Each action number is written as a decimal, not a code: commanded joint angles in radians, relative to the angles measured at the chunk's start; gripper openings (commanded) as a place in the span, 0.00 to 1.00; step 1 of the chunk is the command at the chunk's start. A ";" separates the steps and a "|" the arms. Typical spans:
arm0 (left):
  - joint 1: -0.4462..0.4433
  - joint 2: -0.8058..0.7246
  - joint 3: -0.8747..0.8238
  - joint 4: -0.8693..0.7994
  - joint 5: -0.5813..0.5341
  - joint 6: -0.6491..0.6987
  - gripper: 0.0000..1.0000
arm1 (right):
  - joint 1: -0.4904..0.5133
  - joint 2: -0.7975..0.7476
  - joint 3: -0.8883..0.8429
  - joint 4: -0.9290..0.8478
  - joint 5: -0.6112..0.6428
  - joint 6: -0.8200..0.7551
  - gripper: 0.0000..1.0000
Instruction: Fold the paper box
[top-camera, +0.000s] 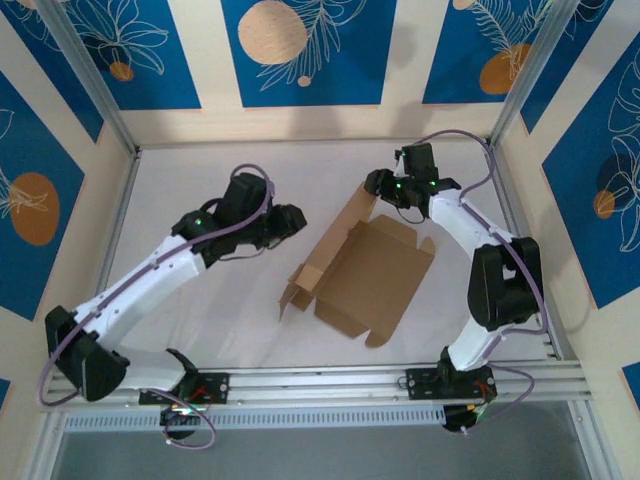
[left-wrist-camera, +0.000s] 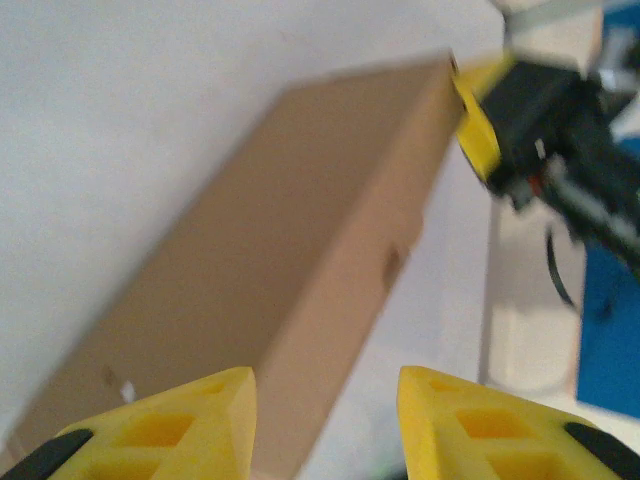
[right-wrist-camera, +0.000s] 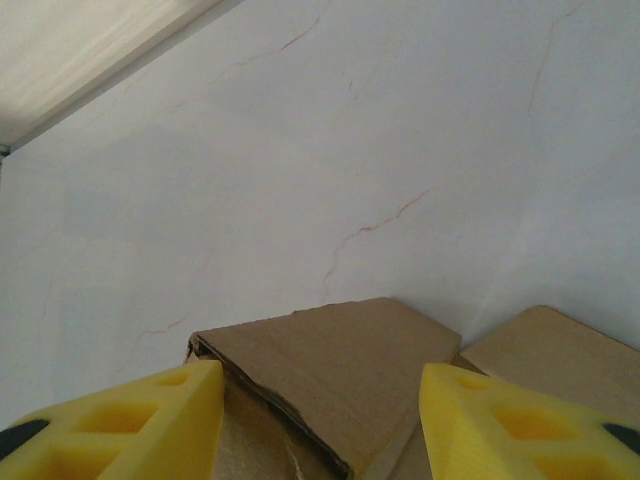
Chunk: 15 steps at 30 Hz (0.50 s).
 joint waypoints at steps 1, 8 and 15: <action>-0.082 -0.062 -0.075 -0.012 0.078 -0.098 0.44 | 0.000 0.056 0.046 -0.071 0.049 0.005 0.55; -0.215 -0.116 -0.181 -0.043 0.021 -0.147 0.46 | -0.004 0.120 0.122 -0.114 0.057 -0.015 0.55; -0.172 -0.127 -0.226 -0.113 -0.126 -0.012 0.47 | -0.001 0.086 0.100 -0.101 0.025 -0.019 0.55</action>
